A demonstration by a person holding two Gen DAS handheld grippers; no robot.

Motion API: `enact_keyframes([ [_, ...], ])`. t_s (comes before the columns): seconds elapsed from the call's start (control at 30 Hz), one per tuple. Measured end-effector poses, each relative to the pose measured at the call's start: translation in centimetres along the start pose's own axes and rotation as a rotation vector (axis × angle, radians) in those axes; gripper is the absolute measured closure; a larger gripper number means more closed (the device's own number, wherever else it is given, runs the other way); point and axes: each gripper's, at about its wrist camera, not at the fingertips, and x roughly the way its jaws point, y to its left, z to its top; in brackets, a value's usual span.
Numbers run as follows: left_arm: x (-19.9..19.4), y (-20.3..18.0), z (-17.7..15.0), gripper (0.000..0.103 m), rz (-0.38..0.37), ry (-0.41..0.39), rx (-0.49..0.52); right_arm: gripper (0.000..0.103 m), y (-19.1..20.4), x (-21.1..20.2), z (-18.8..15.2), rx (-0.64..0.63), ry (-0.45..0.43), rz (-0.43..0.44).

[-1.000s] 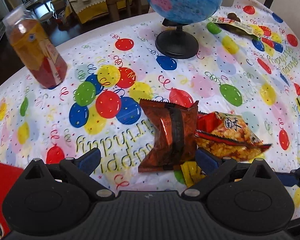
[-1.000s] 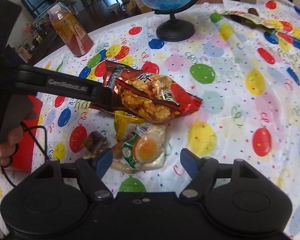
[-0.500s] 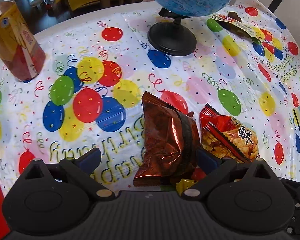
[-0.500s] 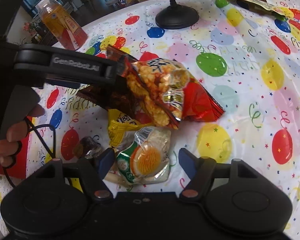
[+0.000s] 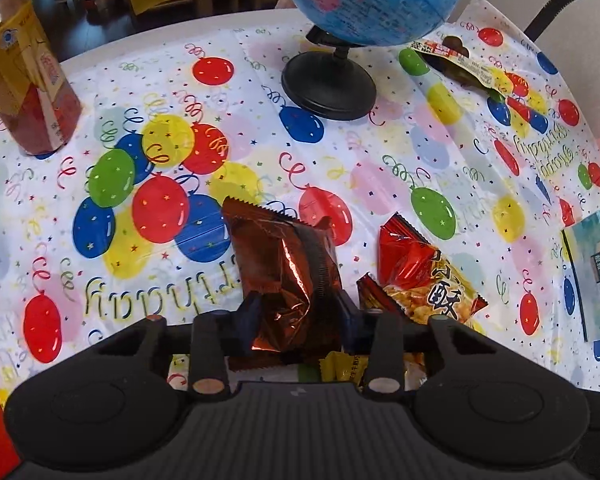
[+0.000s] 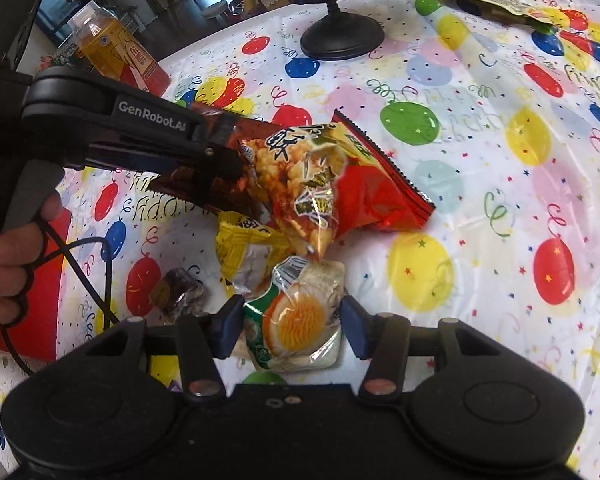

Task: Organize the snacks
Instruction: 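Grasp the brown foil bag with the left tool while the right tool reaches toward the red chip bag, then carry the brown foil bag into the box with the left tool while the right tool carries the egg-yolk packet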

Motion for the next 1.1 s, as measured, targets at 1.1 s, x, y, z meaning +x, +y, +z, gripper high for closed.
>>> enact_keyframes([
  [1.1, -13.9, 3.4, -10.7, 0.075, -0.009, -0.06, -0.077, 0.054, 6.4, -8.9, -5.7, -0.059, 0.061, -0.114],
])
